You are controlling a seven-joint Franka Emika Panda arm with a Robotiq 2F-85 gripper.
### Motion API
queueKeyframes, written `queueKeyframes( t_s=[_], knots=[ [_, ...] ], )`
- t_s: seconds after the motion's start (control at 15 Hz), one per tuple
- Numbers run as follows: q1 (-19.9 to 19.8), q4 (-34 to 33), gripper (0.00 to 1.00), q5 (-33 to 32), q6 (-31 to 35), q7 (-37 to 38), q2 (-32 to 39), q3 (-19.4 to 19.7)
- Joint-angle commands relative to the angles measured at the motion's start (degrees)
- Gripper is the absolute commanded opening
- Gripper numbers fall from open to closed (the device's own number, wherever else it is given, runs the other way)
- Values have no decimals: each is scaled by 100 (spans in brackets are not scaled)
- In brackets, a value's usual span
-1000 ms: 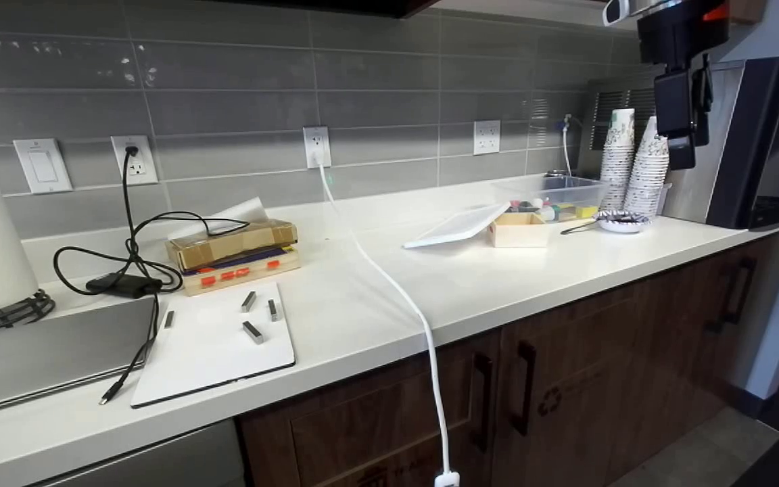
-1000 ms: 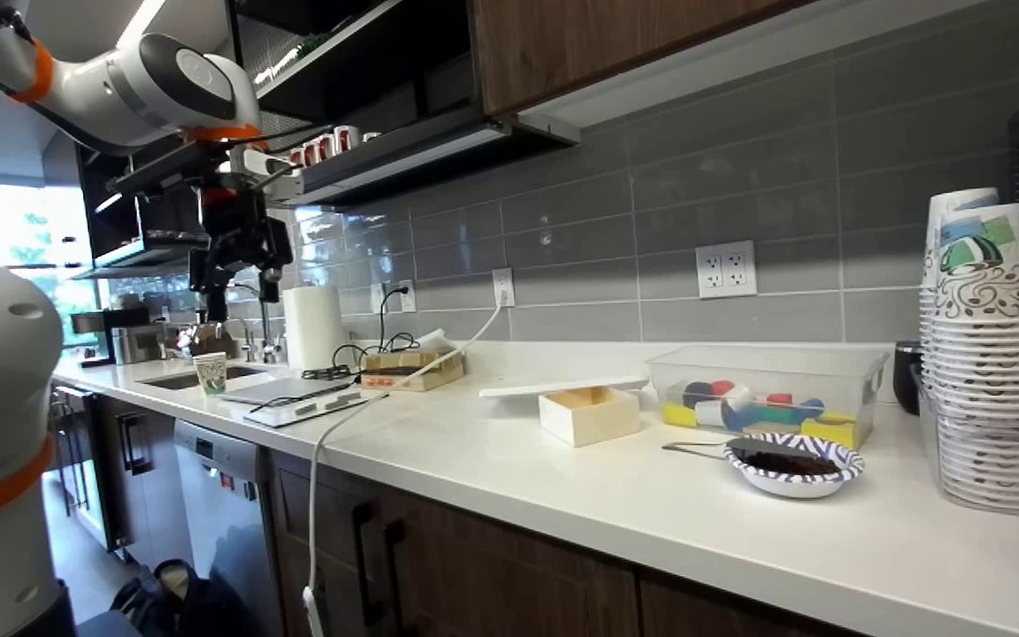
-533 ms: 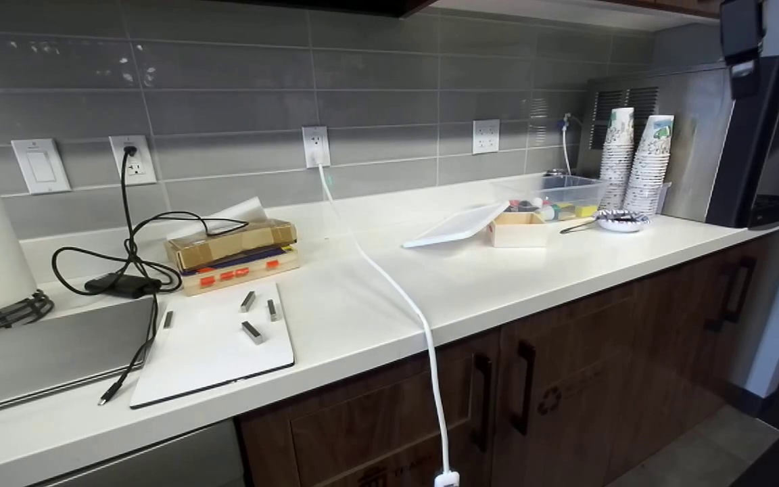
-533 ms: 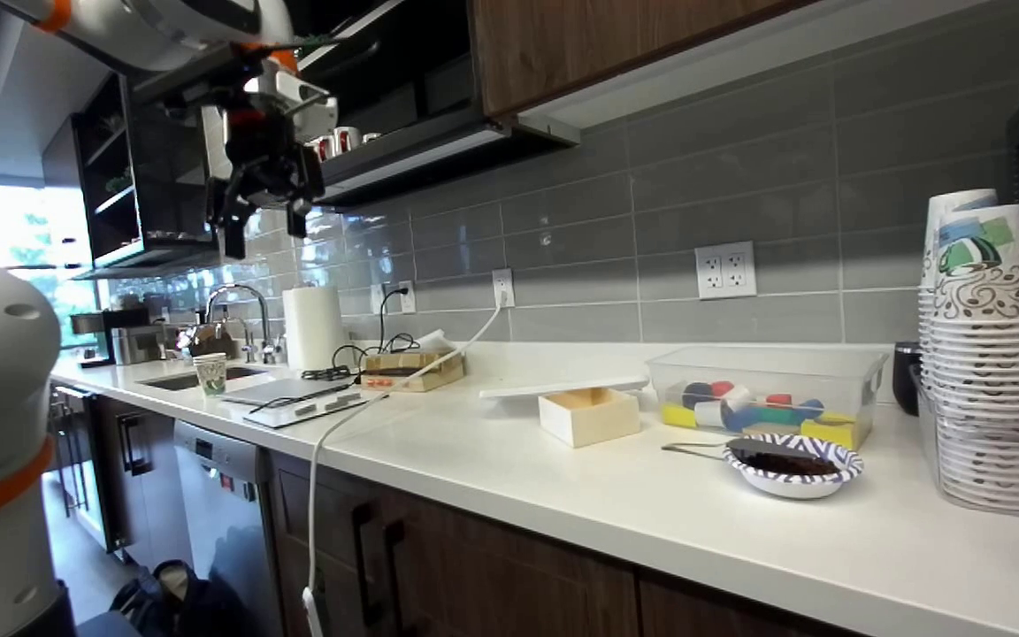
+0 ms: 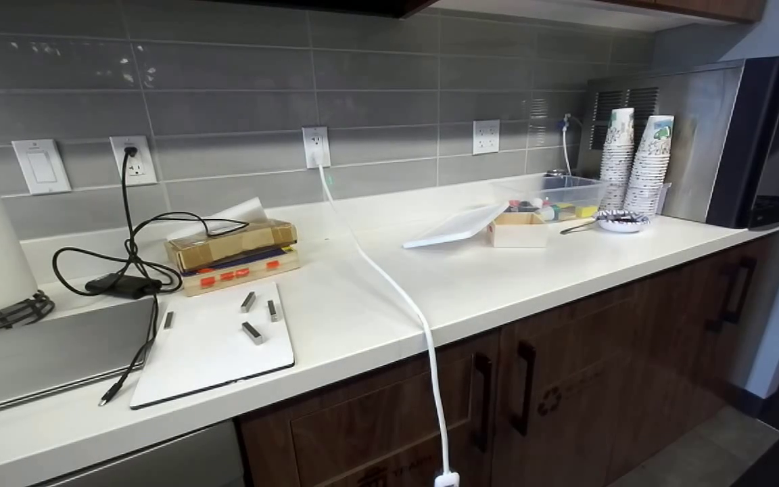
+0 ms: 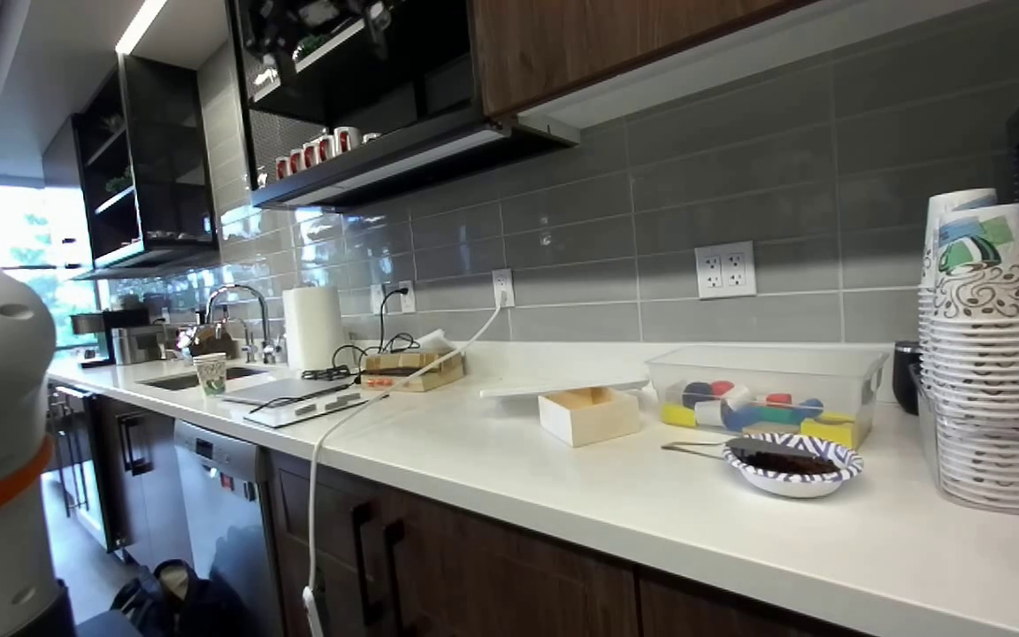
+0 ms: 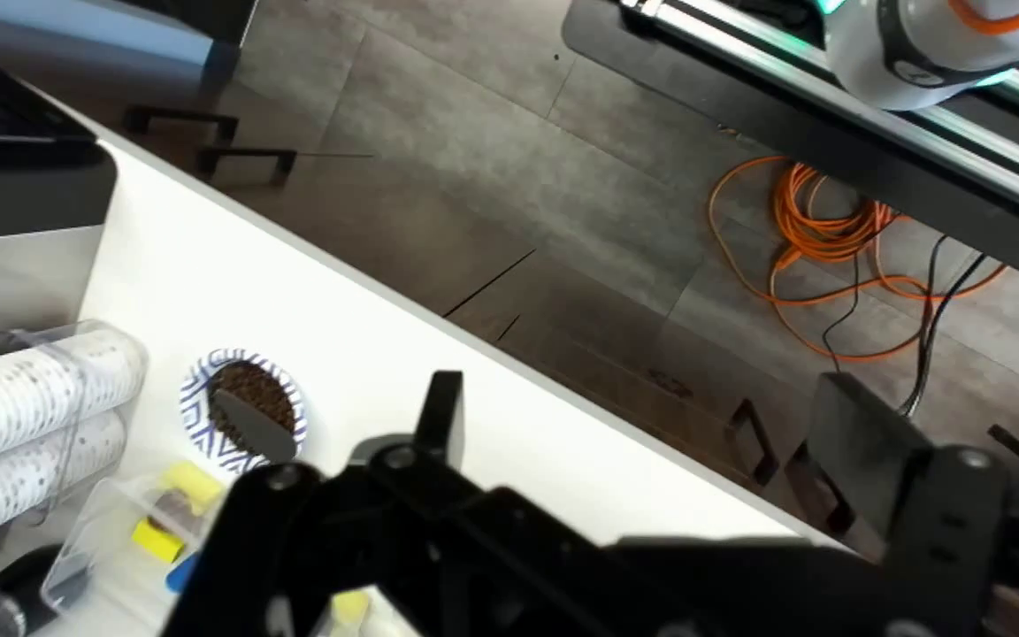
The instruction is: Partially open the cupboard's left door, then close it
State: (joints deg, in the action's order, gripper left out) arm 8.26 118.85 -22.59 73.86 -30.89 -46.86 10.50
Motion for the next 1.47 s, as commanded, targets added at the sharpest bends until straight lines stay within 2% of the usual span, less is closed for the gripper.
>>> queueKeyframes(
  t_s=[0.0,0.27,0.33,0.67,0.93,1.0,1.2,1.4],
  knots=[
    [147,-1270,100,-200,211,-1161,688,733],
    [118,-2545,100,327,550,-2493,1632,1514],
    [83,-2822,100,600,695,-2610,1903,1676],
    [-209,-4155,100,2390,956,-2798,3294,2243],
    [-804,-5189,100,3443,758,-3081,4160,2432],
    [-522,-5500,100,3573,707,-3083,4322,2870],
    [-805,-6162,100,4337,642,-3177,4828,3393],
    [-1124,-6432,100,5523,879,-2780,5125,3857]
  ],
)
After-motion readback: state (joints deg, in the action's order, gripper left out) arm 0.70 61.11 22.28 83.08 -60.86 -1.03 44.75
